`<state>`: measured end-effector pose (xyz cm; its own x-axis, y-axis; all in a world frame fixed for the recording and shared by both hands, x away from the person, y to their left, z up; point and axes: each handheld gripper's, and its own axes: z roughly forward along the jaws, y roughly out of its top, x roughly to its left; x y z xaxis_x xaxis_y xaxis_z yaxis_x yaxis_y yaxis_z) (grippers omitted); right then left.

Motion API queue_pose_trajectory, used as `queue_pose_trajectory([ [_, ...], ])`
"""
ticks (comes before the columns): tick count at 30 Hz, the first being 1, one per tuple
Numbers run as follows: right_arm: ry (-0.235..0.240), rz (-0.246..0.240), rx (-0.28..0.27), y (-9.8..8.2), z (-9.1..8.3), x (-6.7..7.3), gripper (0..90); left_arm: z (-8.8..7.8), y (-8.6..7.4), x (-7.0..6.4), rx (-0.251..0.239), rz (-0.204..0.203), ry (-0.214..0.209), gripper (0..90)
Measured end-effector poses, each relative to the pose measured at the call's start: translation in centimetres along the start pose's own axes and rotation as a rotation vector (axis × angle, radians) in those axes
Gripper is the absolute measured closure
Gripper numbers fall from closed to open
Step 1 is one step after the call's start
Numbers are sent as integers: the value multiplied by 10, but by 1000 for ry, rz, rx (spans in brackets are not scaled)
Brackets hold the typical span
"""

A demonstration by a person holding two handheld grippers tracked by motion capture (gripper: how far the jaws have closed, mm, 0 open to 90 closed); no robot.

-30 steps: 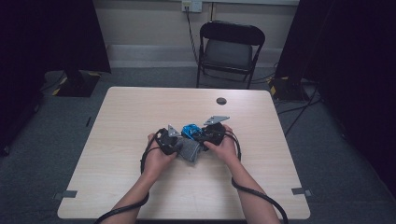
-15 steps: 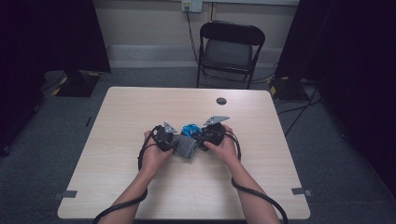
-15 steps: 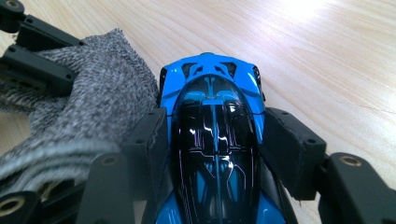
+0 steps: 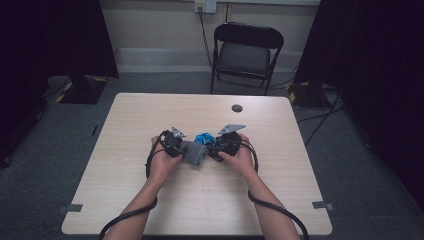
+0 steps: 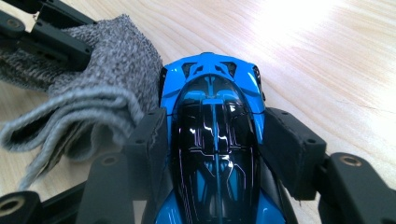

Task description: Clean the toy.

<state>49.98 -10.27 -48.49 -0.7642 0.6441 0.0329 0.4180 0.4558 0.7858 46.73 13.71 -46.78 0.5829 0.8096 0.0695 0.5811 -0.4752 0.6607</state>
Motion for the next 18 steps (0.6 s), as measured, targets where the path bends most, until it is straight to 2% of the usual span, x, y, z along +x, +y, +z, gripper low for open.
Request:
queue_pose_trajectory([
  [6,0,1,-2,0,0,0,415,2,1,5,-1,-33,6,747],
  [18,0,0,1,0,0,0,415,4,4,16,18,-42,45,748],
])
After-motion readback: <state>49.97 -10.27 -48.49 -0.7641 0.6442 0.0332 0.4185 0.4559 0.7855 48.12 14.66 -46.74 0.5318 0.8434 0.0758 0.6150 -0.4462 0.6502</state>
